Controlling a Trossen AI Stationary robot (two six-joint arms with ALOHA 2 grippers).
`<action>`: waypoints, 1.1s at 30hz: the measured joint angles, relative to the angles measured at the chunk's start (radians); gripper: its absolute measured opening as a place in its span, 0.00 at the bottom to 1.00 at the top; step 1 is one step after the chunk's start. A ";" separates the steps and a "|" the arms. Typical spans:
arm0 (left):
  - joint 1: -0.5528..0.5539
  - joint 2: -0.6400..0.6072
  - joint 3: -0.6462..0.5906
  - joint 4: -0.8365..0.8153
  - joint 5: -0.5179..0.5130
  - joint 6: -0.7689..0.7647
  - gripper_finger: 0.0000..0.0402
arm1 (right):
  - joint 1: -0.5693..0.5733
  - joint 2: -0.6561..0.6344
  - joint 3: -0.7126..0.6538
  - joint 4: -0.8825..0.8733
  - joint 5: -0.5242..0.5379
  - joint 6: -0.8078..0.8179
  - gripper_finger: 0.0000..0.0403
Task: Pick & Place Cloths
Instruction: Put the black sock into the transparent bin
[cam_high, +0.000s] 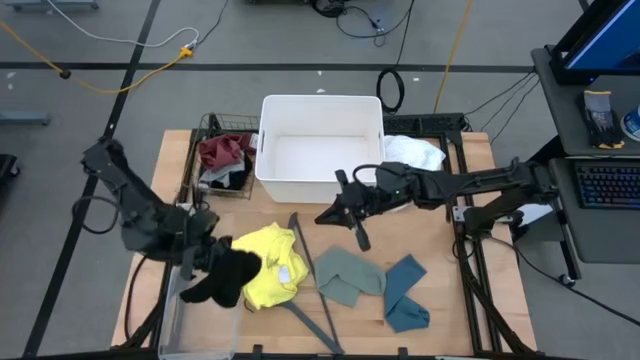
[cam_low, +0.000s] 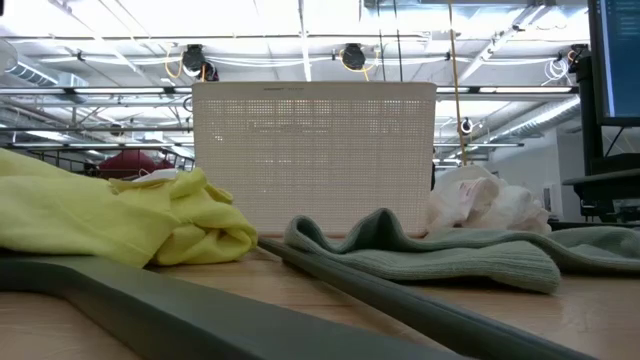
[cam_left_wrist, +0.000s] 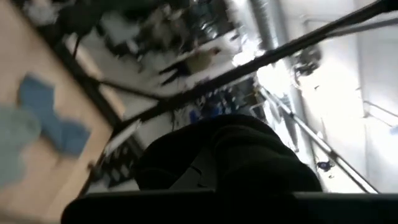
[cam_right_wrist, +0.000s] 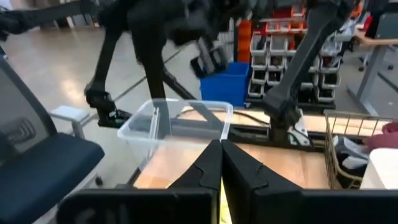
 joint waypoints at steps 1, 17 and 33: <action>-0.017 0.000 0.000 -0.030 -0.001 -0.033 0.00 | 0.000 -0.009 0.000 -0.005 0.000 0.000 0.00; -0.208 0.000 0.000 -0.500 0.064 -0.726 0.00 | 0.003 -0.112 0.000 -0.088 0.000 0.002 0.00; -0.229 0.031 0.000 -0.894 0.430 -1.188 0.00 | 0.016 -0.118 0.000 -0.147 0.022 -0.004 0.00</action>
